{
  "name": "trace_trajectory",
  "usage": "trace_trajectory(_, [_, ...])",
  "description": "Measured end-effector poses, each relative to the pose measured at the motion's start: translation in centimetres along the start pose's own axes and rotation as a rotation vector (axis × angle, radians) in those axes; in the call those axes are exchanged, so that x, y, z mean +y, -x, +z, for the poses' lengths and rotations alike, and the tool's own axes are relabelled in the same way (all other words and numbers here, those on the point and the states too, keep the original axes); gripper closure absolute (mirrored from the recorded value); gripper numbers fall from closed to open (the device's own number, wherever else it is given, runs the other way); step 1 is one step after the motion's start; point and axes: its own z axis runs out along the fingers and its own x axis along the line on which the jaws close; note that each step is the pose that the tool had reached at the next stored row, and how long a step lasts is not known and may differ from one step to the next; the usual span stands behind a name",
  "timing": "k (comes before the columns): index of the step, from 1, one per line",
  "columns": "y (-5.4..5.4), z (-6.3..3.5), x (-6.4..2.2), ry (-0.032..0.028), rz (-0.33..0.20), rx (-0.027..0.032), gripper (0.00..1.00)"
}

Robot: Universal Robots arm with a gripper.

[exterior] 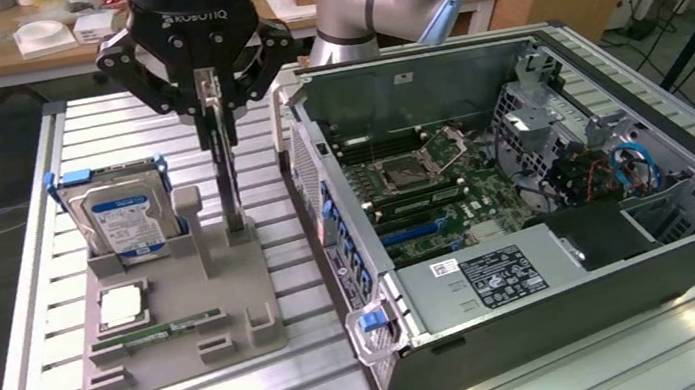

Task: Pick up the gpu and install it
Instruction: 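Pick up the gpu and move the gpu toward the slot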

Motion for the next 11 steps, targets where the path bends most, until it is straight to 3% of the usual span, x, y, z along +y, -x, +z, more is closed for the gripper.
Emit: trace_trajectory(11, [1.4,-0.04,0.08,0.0000,0.000,0.0000,0.74])
